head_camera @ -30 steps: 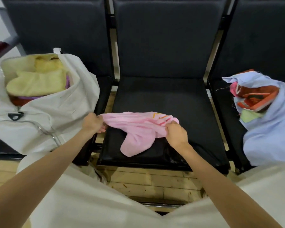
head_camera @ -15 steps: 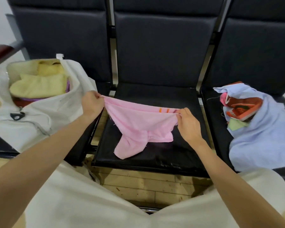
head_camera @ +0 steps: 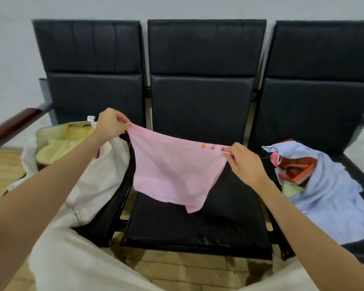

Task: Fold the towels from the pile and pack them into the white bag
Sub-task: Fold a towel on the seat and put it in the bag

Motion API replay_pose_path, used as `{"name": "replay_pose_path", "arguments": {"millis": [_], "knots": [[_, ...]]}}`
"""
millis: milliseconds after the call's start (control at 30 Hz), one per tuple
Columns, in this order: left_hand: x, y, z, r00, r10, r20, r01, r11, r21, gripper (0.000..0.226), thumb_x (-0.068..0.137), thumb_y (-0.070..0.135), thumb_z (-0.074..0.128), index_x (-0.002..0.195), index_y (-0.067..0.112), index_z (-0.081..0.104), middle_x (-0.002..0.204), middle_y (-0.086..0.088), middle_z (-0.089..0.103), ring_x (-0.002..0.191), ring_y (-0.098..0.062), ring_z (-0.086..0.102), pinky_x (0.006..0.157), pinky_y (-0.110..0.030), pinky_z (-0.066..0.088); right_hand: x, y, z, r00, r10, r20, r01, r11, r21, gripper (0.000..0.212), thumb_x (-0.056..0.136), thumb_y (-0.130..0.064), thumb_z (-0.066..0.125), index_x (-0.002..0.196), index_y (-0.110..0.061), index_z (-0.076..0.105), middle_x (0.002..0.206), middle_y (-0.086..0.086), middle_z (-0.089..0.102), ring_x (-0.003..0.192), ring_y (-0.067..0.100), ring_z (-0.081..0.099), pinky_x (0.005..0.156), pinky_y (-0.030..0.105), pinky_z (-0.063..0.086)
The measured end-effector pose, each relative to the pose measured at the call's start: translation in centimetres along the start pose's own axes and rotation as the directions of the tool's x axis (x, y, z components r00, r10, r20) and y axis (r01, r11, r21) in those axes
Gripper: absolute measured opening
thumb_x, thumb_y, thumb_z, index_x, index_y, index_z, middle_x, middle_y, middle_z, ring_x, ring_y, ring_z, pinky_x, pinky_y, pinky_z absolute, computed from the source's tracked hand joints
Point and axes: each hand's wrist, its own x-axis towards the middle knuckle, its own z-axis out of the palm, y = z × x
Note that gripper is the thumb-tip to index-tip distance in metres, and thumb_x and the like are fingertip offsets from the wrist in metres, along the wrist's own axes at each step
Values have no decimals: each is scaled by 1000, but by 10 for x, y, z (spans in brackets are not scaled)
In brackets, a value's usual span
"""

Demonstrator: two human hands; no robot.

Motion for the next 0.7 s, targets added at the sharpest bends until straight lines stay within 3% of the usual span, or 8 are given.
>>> {"name": "replay_pose_path", "arguments": {"millis": [100, 233, 333, 433, 500, 600, 700], "knots": [[-2, -1, -10, 997, 7, 76, -13, 997, 75, 9, 81, 5, 69, 87, 3, 76, 73, -11, 70, 60, -11, 62, 81, -34, 56, -2, -1, -3, 1000, 0, 0, 0, 999, 52, 18, 97, -29, 48, 101, -17, 61, 95, -2, 58, 75, 8, 56, 68, 23, 48], [-7, 4, -8, 991, -114, 75, 113, 993, 19, 8, 80, 5, 66, 77, 4, 74, 71, -12, 71, 56, -16, 65, 69, -29, 57, -1, -6, -1, 998, 53, -44, -45, 984, 170, 10, 94, -22, 54, 90, -14, 59, 87, -3, 56, 67, 7, 52, 60, 15, 38], [-9, 9, -5, 976, -215, -3, 214, 971, -108, 15, 82, 6, 61, 70, 0, 68, 64, -11, 69, 42, -9, 62, 61, -26, 56, -2, -10, 0, 983, 165, -79, -125, 922, 368, 3, 87, -16, 62, 87, -13, 63, 83, -4, 59, 67, 6, 55, 62, 13, 41], [-8, 15, -4, 958, -271, -93, 244, 943, -228, 17, 84, 7, 59, 70, 0, 65, 60, -10, 67, 52, -18, 67, 66, -32, 59, -1, -16, -4, 973, 202, -115, -124, 868, 481, 5, 82, -13, 68, 81, -14, 63, 70, -4, 60, 59, 5, 55, 58, 15, 42], [-5, 19, -5, 949, -285, -134, 238, 927, -290, 16, 84, 9, 59, 71, 0, 63, 64, -14, 68, 60, -24, 69, 70, -36, 59, 3, -19, -9, 971, 203, -128, -107, 845, 524, 9, 80, -12, 70, 79, -11, 61, 66, -2, 59, 56, 6, 54, 56, 16, 42], [-3, 25, -5, 936, -302, -182, 231, 915, -332, 14, 85, 11, 59, 79, 0, 64, 63, -10, 67, 53, -14, 67, 68, -33, 59, 8, -24, -15, 965, 212, -154, -94, 828, 552, 13, 82, -13, 69, 78, -11, 57, 64, -4, 56, 54, 6, 52, 55, 16, 40], [-5, 30, -5, 927, -308, -214, 215, 904, -369, 15, 85, 13, 59, 82, -1, 65, 64, -10, 67, 60, -20, 69, 72, -35, 59, 7, -26, -17, 962, 227, -153, -103, 817, 567, 12, 86, -16, 66, 83, -13, 55, 71, -9, 56, 60, 5, 55, 57, 15, 42]]}}
